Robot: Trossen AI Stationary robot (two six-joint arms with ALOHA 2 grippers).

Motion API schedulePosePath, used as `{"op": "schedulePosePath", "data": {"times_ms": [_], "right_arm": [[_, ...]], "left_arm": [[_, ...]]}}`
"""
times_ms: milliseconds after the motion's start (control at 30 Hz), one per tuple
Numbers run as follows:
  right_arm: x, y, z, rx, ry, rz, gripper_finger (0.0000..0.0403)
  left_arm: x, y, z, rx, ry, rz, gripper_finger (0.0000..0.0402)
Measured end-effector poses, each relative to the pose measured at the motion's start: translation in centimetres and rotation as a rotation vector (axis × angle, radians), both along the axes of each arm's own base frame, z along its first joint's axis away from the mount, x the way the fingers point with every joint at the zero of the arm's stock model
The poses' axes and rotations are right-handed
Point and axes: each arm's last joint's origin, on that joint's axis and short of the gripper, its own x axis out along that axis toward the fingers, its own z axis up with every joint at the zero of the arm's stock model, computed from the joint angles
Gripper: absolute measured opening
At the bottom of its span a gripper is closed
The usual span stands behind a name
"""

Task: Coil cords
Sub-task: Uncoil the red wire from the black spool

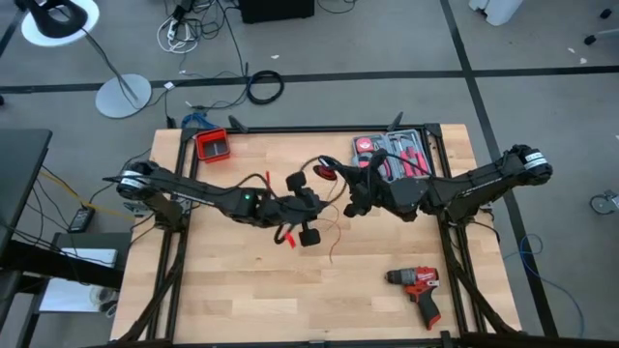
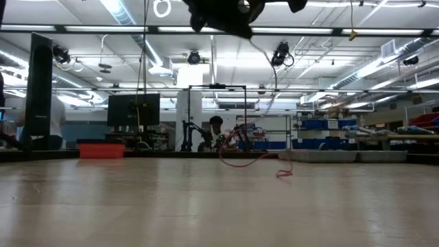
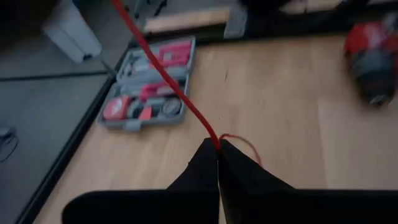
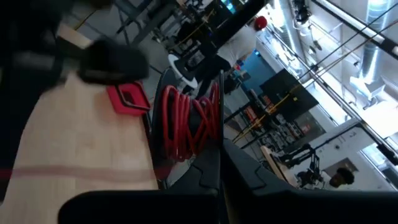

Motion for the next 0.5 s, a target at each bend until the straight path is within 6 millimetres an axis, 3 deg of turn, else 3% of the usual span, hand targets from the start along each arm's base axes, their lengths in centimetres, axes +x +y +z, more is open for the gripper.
{"op": "schedulePosePath", "data": {"times_ms": [133, 300, 500], "right_arm": [[-0.1, 0.4, 0.0, 0.002, -0.005, 0.018, 0.0], [-0.5, 1.3, -0.5, -0.043, 0.069, -0.008, 0.0], [-1.1, 2.2, -1.5, -0.079, 0.171, -0.037, 0.0]], "left_arm": [[0.5, 0.9, -1.3, 0.031, 0.048, 0.051, 0.0], [-0.6, 1.8, -1.6, 0.102, 0.163, 0.13, 0.0], [-3.4, 2.4, 0.4, 0.149, 0.21, 0.23, 0.0]]}}
